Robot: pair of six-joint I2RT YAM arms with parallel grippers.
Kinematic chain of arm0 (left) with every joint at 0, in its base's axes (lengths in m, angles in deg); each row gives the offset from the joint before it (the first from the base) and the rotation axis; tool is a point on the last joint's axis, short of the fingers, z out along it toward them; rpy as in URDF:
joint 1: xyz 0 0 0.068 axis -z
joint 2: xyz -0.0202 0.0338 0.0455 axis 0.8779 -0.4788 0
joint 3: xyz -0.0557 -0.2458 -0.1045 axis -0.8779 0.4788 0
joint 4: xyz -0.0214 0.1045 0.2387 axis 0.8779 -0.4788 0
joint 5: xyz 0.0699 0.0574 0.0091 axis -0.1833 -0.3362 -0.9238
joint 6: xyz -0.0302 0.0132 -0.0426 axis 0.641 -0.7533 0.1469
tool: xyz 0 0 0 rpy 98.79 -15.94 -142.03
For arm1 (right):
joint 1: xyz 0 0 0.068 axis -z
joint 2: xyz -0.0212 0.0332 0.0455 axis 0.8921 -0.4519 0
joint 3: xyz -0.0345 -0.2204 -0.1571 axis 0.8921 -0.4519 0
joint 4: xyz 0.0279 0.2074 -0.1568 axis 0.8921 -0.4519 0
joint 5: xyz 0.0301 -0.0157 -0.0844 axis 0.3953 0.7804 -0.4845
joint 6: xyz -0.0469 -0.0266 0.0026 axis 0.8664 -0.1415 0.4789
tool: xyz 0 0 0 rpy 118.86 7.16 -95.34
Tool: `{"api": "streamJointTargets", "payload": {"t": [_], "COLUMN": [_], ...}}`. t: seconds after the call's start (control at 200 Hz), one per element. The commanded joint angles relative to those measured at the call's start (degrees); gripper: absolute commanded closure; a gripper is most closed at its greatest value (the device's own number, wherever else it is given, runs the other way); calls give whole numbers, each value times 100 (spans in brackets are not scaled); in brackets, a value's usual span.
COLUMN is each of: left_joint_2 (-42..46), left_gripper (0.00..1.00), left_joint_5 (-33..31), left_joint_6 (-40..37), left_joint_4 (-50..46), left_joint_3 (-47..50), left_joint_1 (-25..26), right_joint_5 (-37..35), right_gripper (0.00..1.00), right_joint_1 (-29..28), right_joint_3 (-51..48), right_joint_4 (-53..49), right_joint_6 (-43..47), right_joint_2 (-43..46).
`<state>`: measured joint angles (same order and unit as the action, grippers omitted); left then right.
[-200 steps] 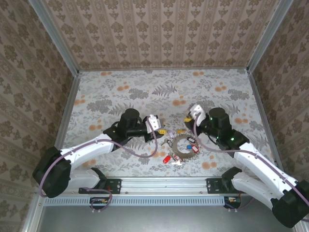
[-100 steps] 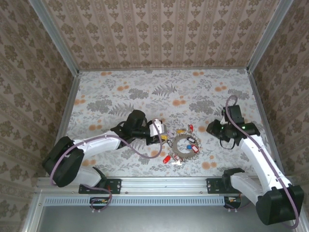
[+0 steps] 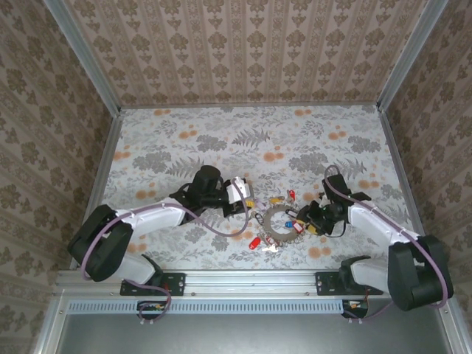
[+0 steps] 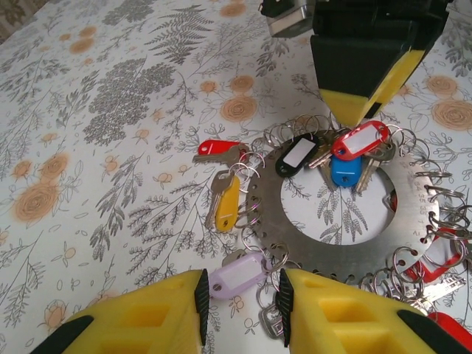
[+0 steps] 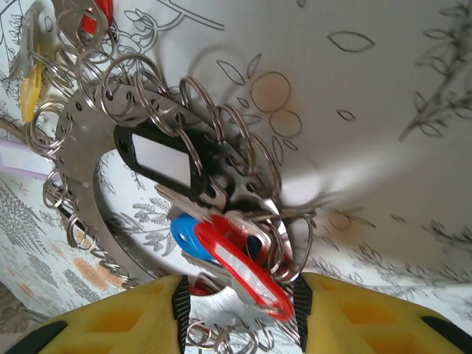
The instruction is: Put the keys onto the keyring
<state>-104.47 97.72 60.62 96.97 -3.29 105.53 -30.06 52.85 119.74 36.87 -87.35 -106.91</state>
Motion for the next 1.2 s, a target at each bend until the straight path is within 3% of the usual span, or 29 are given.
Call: {"api": "streamJointTargets", "payload": {"t": [0.0, 0.33, 0.59, 0.935, 1.195], "left_joint_2": [168, 363, 72, -894, -1420], "left_gripper": [67, 67, 66, 66, 66], "left_joint_5": [-110, -154, -232, -180, -25], "left_joint_6": [230, 363, -221, -372, -870], "left_joint_4": [120, -32, -198, -62, -48], "left_joint_3": [129, 333, 84, -549, -750], "left_joint_1": [-22, 39, 338, 623, 715], "right_joint_5": [311, 293, 296, -683, -949], "right_gripper": [55, 55, 56, 57, 58], "right_joint_1": [-57, -609, -767, -492, -984], "right_joint_3": [133, 743, 1127, 1388, 1466], "right_joint_4": [476, 846, 1104, -600, -1287], "right_joint_6": [-101, -115, -29, 981, 1187], "right_joint_2": [-309, -1075, -1578, -711, -846]}}
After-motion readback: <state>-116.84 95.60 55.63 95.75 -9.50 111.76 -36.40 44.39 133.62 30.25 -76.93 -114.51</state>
